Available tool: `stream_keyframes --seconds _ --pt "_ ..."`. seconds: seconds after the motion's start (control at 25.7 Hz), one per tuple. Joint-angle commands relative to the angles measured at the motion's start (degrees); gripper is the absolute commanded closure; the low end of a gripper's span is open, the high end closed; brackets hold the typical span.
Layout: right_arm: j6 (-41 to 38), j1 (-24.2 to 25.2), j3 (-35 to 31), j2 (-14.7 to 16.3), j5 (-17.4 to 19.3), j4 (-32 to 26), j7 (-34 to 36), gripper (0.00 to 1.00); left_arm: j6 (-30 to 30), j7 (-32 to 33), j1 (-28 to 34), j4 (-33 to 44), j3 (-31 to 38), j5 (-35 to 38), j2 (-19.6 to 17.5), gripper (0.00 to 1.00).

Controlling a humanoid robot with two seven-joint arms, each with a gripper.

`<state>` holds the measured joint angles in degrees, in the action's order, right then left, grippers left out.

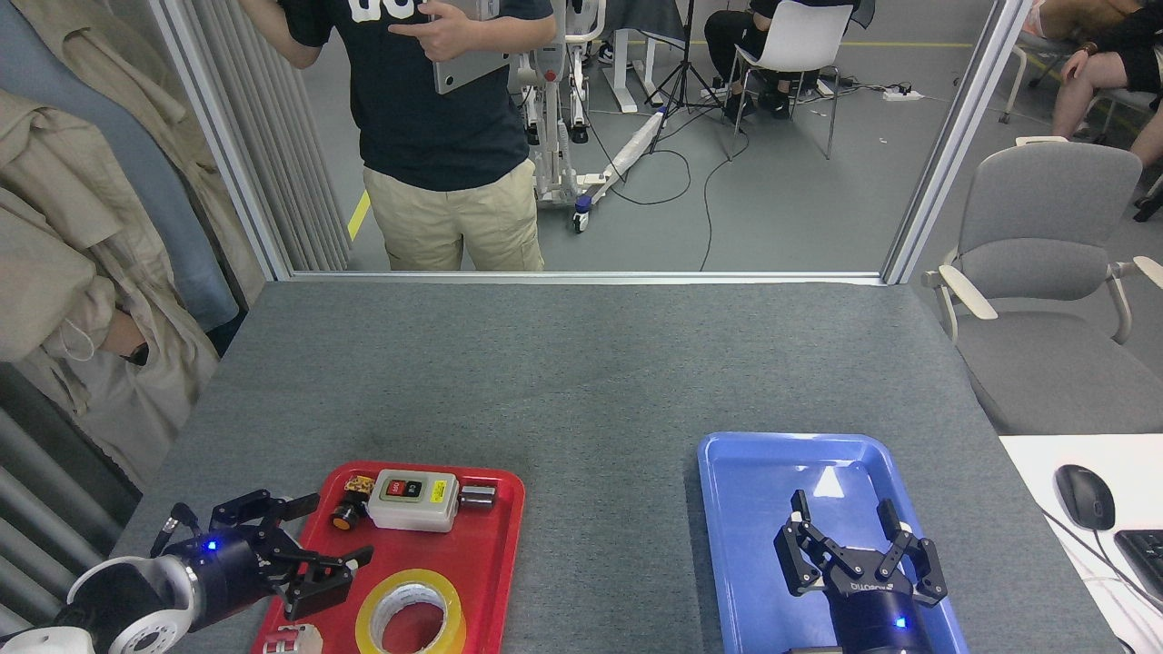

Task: Place and move tape with both arms
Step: 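Lower the left gripper onto the yellow tape roll in the red tray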

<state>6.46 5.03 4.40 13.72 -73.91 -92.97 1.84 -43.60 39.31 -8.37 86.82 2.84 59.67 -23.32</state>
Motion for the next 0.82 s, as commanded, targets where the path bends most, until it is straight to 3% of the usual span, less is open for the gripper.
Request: stream_keyframes --seconds 0.0,0.19,0.39,0.78 --pt "-3.0 0.1 -0.1 0.0 0.2 0.0 0.5 0.0 -0.8 0.3 -2.5 -4.0 -3.0 -3.3 0.2 0.0" --pt "-3.3 0.1 -0.5 0.2 -0.4 -0.1 0.5 0.01 0.0 0.1 -2.8 -3.5 -5.1 -3.4 0.1 0.0" --pt "-3.5 0.3 -0.7 0.3 -2.7 -0.1 0.4 0.01 7.7 0.1 -0.4 -1.3 -7.0 -4.2 0.4 0.0" --pt "-4.4 0.4 -0.8 1.0 -3.2 -1.1 0.4 0.0 7.1 2.3 0.0 -0.1 -8.6 -0.7 0.6 0.0"
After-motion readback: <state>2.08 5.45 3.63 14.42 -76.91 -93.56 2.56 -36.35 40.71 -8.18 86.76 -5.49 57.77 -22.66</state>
